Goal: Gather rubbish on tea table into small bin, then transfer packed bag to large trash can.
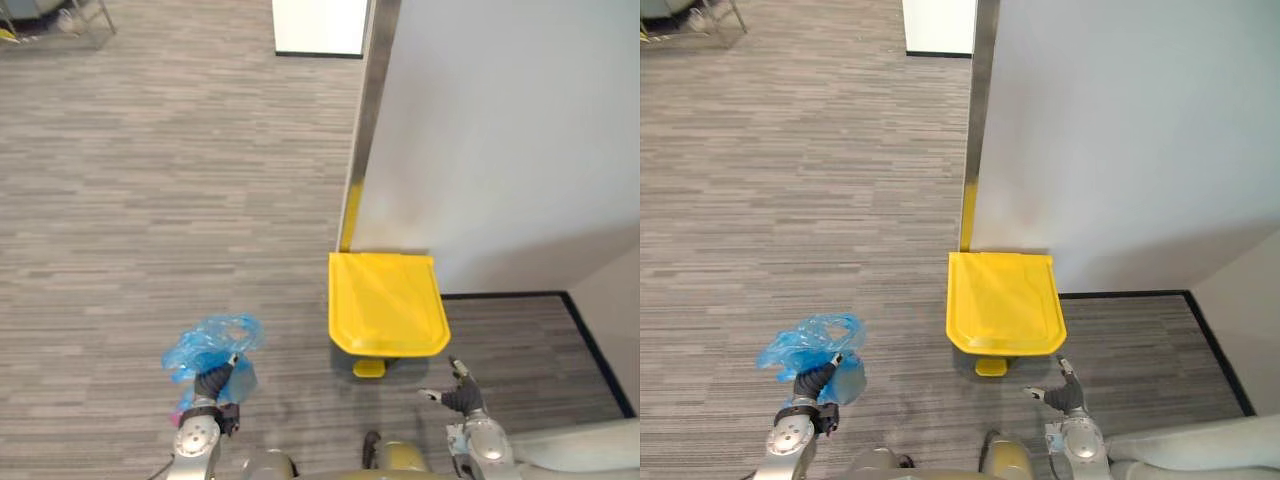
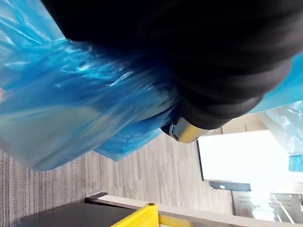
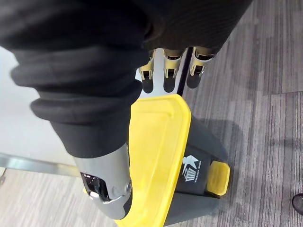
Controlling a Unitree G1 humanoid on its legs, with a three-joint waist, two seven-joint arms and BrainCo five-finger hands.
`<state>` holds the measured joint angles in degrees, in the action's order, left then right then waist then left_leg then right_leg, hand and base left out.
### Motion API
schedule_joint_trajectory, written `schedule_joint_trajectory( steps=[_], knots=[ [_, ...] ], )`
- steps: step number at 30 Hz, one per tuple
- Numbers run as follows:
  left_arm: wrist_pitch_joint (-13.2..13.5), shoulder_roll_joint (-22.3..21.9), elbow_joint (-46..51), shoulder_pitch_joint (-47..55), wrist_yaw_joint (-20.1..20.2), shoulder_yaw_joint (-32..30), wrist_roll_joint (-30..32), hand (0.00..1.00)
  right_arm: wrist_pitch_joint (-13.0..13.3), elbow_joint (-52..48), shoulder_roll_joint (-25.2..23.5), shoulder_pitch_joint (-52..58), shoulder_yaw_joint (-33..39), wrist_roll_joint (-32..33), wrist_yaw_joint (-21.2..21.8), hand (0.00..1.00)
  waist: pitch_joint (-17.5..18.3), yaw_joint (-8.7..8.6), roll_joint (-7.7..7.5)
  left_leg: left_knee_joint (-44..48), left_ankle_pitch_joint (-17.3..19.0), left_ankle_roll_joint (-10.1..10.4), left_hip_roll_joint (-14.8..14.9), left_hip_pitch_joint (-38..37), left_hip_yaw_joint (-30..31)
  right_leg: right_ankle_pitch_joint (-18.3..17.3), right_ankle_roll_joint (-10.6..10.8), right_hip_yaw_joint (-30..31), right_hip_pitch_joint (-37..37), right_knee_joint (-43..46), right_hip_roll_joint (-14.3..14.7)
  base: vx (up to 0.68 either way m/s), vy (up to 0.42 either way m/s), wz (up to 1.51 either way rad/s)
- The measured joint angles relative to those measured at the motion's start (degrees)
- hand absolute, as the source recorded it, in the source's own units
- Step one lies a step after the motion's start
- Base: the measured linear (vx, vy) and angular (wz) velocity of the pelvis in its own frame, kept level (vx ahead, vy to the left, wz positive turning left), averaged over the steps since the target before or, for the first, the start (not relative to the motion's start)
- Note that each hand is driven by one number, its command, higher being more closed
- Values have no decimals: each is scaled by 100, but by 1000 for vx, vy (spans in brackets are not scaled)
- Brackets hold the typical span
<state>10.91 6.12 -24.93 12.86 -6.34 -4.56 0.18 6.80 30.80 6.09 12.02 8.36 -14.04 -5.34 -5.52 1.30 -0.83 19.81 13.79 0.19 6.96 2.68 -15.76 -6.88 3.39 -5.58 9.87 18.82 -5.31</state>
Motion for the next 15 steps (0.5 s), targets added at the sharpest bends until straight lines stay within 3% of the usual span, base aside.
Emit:
schedule_joint_trajectory(
  steps=[1,4,15],
  knots=[
    [1,-83,-18,4,-1,-19,8,100,0,40,18,-25,35,3,-3,0,26,-1,97,-183,-32,93,52,-59,7,84,-42,-46,-84,-236,86,239,-98,-9],
    [-8,-101,-50,4,18,-19,47,100,-35,280,13,-13,128,5,-1,0,38,-22,122,-569,-124,233,115,-345,1,222,-90,-74,-386,-645,236,160,-76,-6],
    [-53,-127,-502,-10,133,-11,58,100,-60,683,45,85,524,59,-70,0,92,-38,187,-800,-171,210,-61,-583,-111,768,38,-20,-963,-1716,213,13,40,-6]
  ],
)
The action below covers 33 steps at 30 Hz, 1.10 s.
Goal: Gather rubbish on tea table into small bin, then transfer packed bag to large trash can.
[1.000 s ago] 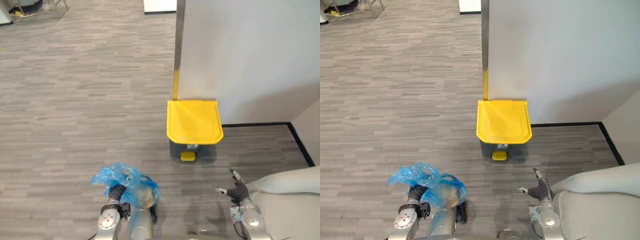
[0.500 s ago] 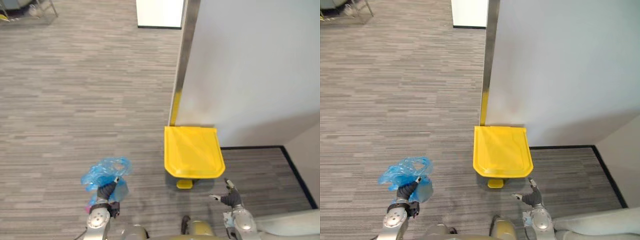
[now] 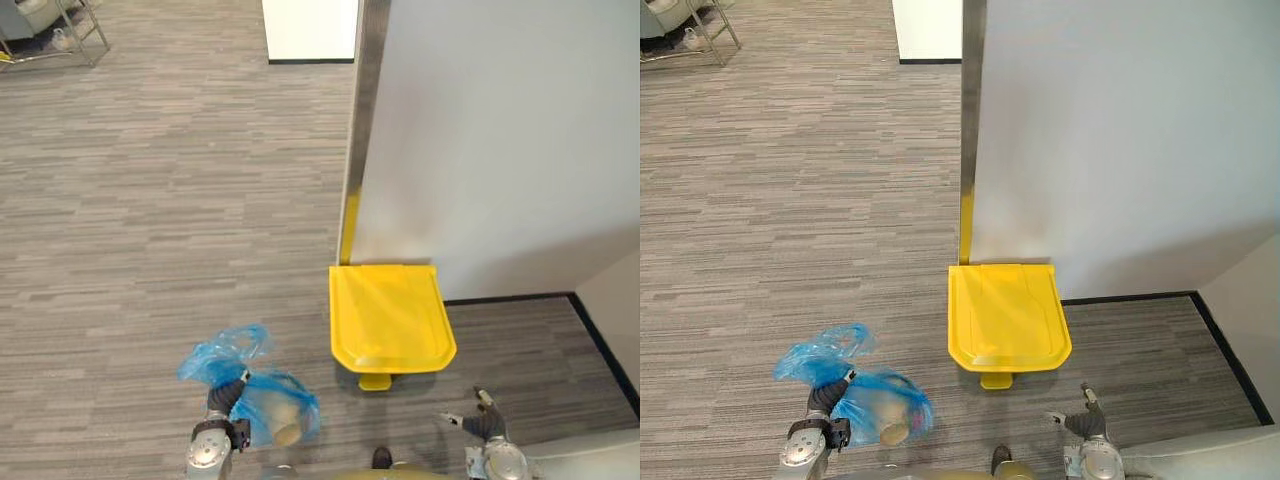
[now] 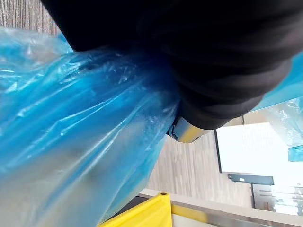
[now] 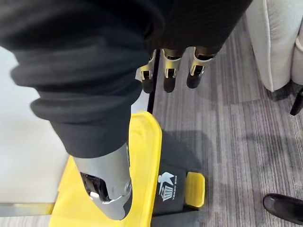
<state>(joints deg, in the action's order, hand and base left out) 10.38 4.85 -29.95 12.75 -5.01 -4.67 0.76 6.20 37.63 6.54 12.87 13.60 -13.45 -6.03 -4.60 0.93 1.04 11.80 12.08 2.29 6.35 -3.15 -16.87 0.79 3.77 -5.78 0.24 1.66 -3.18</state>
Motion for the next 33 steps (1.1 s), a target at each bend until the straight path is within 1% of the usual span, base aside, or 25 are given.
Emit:
schedule_joint_trajectory(
  steps=[6,7,8,9,10,11,12,13,15,16,17,18,19,20,21,22,23,24,25,26,27,28,29,31,33],
  knots=[
    [-7,5,-1,161,-3,-3,-7,100,-5,41,-2,-144,-4,0,-18,0,-21,24,10,98,19,-17,19,200,-88,148,-7,178,211,-69,15,-88,-12,-13],
    [-8,16,0,159,-5,-12,-9,100,-17,40,-2,-245,-13,-2,-32,0,-45,35,2,230,102,-33,79,339,-117,175,-16,278,345,-41,46,-143,-34,-32],
    [-8,20,3,156,-6,-34,-9,100,-24,37,-1,-261,-28,-3,-32,0,-67,89,-11,329,151,-33,110,409,-156,174,-17,310,440,26,71,-152,-27,-53],
    [-11,28,39,157,-16,-61,-12,100,-44,-13,-1,-346,-63,-1,-37,0,-117,189,-41,577,307,-6,177,516,-277,2,-12,452,648,307,126,-135,-30,-48],
    [-19,53,110,157,-19,-49,-13,100,-56,-149,-2,-383,-78,-3,-40,0,-212,174,-49,927,526,6,292,630,-279,-234,-5,438,864,814,157,-140,-21,-35],
    [-18,59,145,151,-18,-48,-14,100,-63,-237,-2,-377,-81,-3,-40,0,-266,161,-64,1069,605,8,319,639,-263,-327,-2,431,935,1077,151,-135,-4,-1],
    [-20,94,222,165,-20,-44,-15,100,-89,-408,-9,-356,-81,-4,-44,0,-357,147,-122,1276,800,-42,346,610,-231,-551,27,385,1108,1618,86,-126,12,-3],
    [-23,162,270,141,-33,-42,-19,100,-122,-514,-15,-393,-76,3,-61,0,-491,143,-219,1321,894,-149,327,418,-238,-599,82,143,1349,2467,-64,-86,14,-5],
    [-60,253,319,120,-43,14,-24,100,-136,-561,-61,-399,-76,8,-81,0,-634,138,-201,1327,893,-193,334,237,-241,-773,33,-243,1652,3132,-198,-25,-4,-2],
    [-70,288,348,96,-45,26,-28,100,-158,-570,-97,-397,-76,20,-106,0,-663,148,-253,1347,933,-189,357,149,-221,-855,-43,-424,1778,3132,-220,66,-54,27],
    [-78,413,348,-49,-41,75,-30,100,-174,-650,-125,-394,-72,66,-146,0,-708,135,-301,1540,1080,-174,401,129,-83,-807,-66,-740,1995,2787,-296,97,-72,30],
    [-80,452,347,-113,-41,77,-30,100,-174,-690,-123,-396,-68,85,-149,0,-736,132,-317,1633,1151,-182,413,135,-35,-765,-32,-836,2066,2591,-313,110,-93,48],
    [-93,451,345,-266,-42,75,-31,100,-173,-759,-117,-404,-49,183,-153,0,-790,132,-317,1890,1331,-139,472,154,57,-603,6,-916,2180,2115,-311,134,-143,55],
    [-95,448,342,-408,-47,79,-28,100,-176,-765,-101,-396,-39,229,-154,0,-807,122,-342,2229,1595,-45,484,202,187,-456,53,-982,2205,1588,-338,148,-161,67],
    [-96,424,341,-448,-50,91,-28,100,-195,-764,-83,-388,-34,234,-153,0,-810,96,-347,2411,1764,7,483,183,290,-480,79,-954,2189,1524,-357,251,-203,57],
    [-98,367,318,-490,-58,138,-28,100,-232,-762,-24,-424,-29,237,-151,0,-843,73,-268,2531,1915,76,545,128,387,-322,63,-860,2174,1648,-346,236,-126,30],
    [-99,284,314,-526,-75,211,-27,100,-247,-771,65,-483,5,238,-149,0,-877,75,-122,2538,2030,155,686,37,472,-450,163,-842,2187,1923,-217,391,-177,25],
    [-99,275,314,-614,-64,371,-25,100,-243,-898,66,-481,129,295,-143,0,-906,61,-43,2342,2037,176,696,-28,575,-614,35,-666,2367,2357,-150,339,-153,29],
    [-100,266,302,-657,-64,407,-25,100,-242,-944,64,-452,184,346,-139,0,-937,39,-38,2247,2033,183,685,-96,628,-681,-28,-572,2417,2551,-122,347,-177,48],
    [-100,212,276,-683,-63,426,-25,100,-248,-966,73,-412,317,415,-135,0,-974,-10,12,2034,2018,210,683,-291,743,-948,-92,-537,2431,2863,-103,291,-147,43],
    [-100,177,250,-682,-59,435,-25,100,-267,-971,61,-318,472,455,-132,0,-940,-10,71,1728,1949,322,723,-538,800,-1307,-62,-609,2433,3168,-92,362,-159,39],
    [-94,168,250,-728,-54,455,-26,100,-270,-979,67,-284,566,504,-127,0,-866,-17,158,1521,1786,490,807,-581,902,-1556,-99,-755,2489,3334,-39,427,-179,13],
    [-90,168,245,-795,-56,451,-26,100,-271,-979,59,-315,580,513,-128,0,-860,-9,154,1471,1668,545,867,-551,950,-1619,-128,-766,2548,3385,-3,344,-156,-2],
    [-95,88,215,-972,-59,456,-35,100,-270,-983,-17,-438,564,626,-106,0,-859,-34,152,1377,1313,510,933,-426,1053,-1664,-179,-853,2615,3372,44,293,-181,-3],
    [-92,34,215,-999,-59,453,-36,100,-271,-991,-71,-512,497,627,-104,0,-858,-32,156,1285,1183,468,948,-423,1057,-1668,-189,-848,2615,3280,96,168,-132,-3]
  ],
)
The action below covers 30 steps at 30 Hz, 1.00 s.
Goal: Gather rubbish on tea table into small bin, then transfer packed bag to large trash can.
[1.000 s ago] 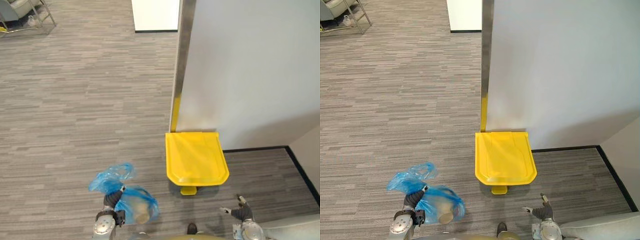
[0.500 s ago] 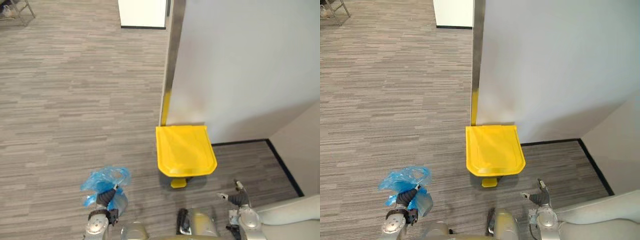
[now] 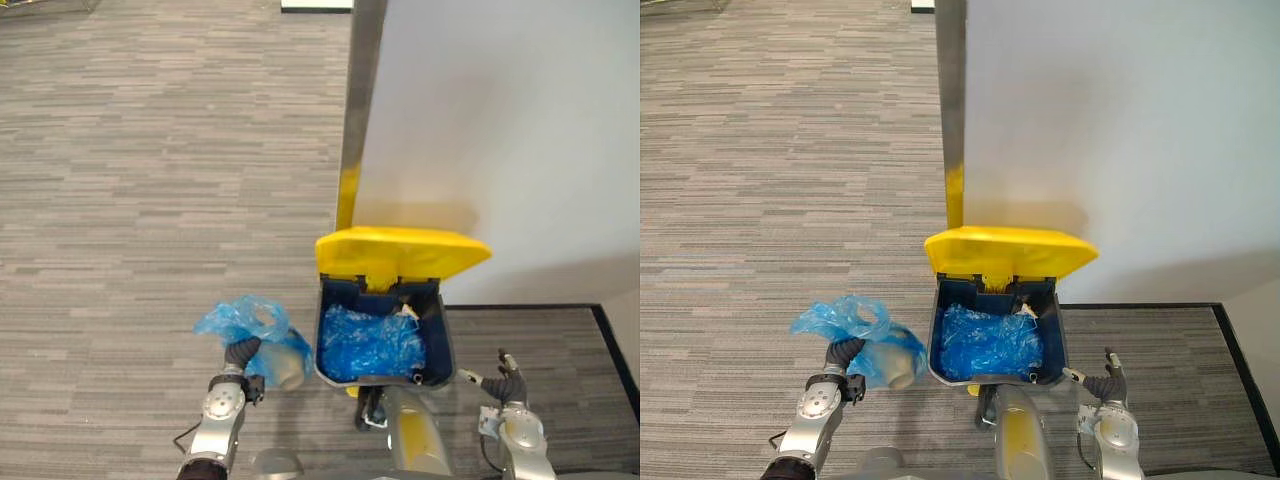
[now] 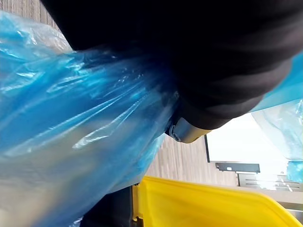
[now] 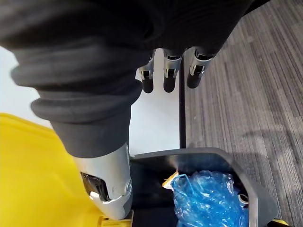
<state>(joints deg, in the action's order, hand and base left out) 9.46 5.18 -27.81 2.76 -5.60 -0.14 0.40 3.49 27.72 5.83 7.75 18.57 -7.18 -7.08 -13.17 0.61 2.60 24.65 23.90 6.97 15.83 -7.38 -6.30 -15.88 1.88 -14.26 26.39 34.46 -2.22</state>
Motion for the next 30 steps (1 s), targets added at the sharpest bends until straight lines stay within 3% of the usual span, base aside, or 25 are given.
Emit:
schedule_joint_trajectory(
  steps=[4,7,10,13,16,21,24,30],
  knots=[
    [44,30,-232,-1,6,-48,0,100,3,-14,-96,-268,-1063,-15,147,0,15,-20,17,-487,-165,-64,134,129,163,229,-114,-163,25,-494,189,24,-109,9],
    [93,140,-419,-14,12,-48,1,100,8,35,-93,-852,-1738,-19,218,0,105,21,11,-1007,-230,-62,134,420,311,375,107,-245,307,-765,219,-107,-71,32],
    [120,229,-501,-36,11,-45,1,100,43,337,-73,-1796,-1926,-20,185,0,114,35,16,-1333,-638,-213,84,646,505,544,219,-195,316,-1140,221,-123,-98,62],
    [188,242,-502,-55,-61,-16,-6,100,72,782,129,-2813,-1919,-10,39,0,120,210,19,-1352,-687,-234,71,923,643,721,113,-263,425,-1378,206,-124,-67,29],
    [226,249,-500,-24,-89,76,-153,100,61,1252,621,-3733,-1919,-7,-110,0,116,354,15,-1370,-688,-214,9,1194,799,925,197,-273,541,-1609,206,-145,-49,9],
    [256,416,-302,-279,-95,413,-527,100,58,1468,1259,-4552,-2065,67,-275,0,103,335,2,-1343,-742,-40,15,1312,870,1106,225,-250,500,-1924,258,-98,-1,-1],
    [340,456,82,-533,-82,750,-713,100,57,1492,1354,-4563,-2207,181,-268,0,61,308,-9,-1186,-714,9,32,1432,955,1147,268,-196,483,-1998,308,-77,-3,7],
    [511,428,1204,-1563,62,1974,-1131,100,57,1492,1512,-5017,-2638,309,-34,0,-348,89,-87,-782,-617,177,14,1690,1068,1382,275,-108,386,-2260,340,-93,23,5]
  ],
)
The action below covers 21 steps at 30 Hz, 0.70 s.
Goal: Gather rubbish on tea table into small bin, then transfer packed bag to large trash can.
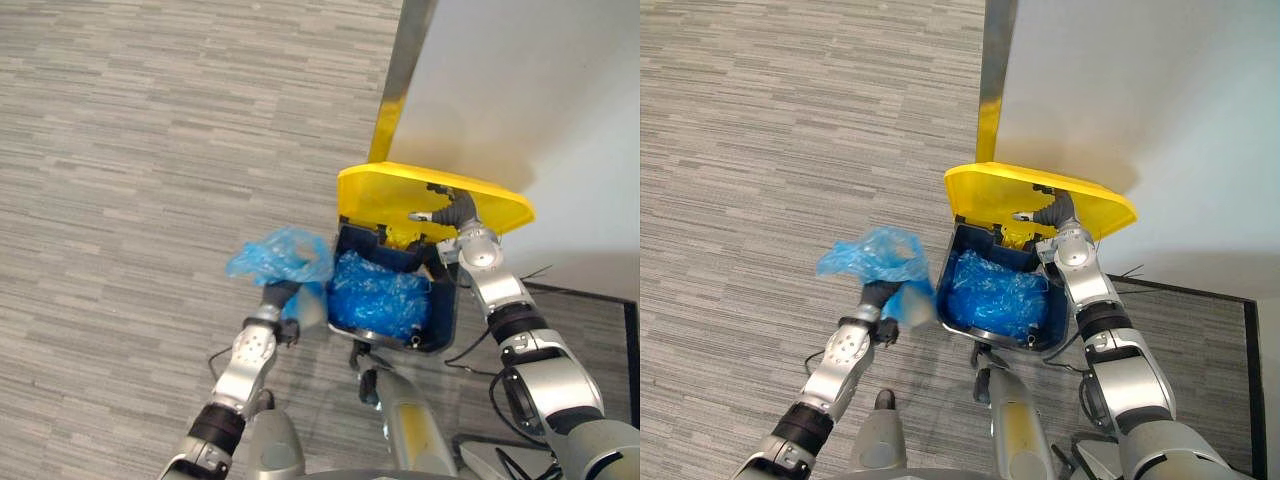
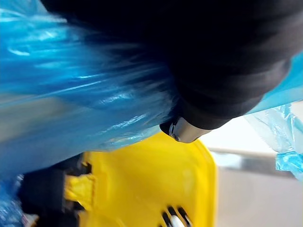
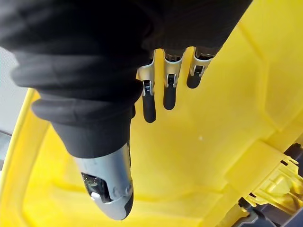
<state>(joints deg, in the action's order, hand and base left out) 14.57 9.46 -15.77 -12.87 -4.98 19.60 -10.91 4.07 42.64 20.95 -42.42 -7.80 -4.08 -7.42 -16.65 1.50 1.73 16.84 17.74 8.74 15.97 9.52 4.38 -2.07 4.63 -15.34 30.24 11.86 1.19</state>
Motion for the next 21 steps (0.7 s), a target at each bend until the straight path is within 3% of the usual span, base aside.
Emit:
schedule_joint_trajectory(
  steps=[7,10,16,21],
  knots=[
    [218,-323,50,-1450,-33,650,-314,100,1,0,46,-493,-182,-4,15,0,-352,-194,-4,178,39,60,-62,65,-12,70,-35,103,22,17,-16,-5,27,-3],
    [281,-429,-562,-1982,-135,729,-289,100,0,22,116,-661,-286,-5,28,0,-419,-263,-3,215,35,97,-129,145,-135,142,-107,201,151,39,-55,27,62,-13],
    [-2,-246,-2547,-3005,-419,439,-159,100,-26,227,248,-1628,-602,-51,156,0,-1058,-497,-103,510,146,154,-316,385,-325,232,-229,448,443,178,-163,4,58,-15],
    [-159,-211,-3555,-3573,-509,443,7,100,-34,433,252,-2188,-731,-38,158,0,-1131,-544,-139,665,198,143,-396,864,-445,357,-338,605,957,178,-171,40,15,-16]
  ],
)
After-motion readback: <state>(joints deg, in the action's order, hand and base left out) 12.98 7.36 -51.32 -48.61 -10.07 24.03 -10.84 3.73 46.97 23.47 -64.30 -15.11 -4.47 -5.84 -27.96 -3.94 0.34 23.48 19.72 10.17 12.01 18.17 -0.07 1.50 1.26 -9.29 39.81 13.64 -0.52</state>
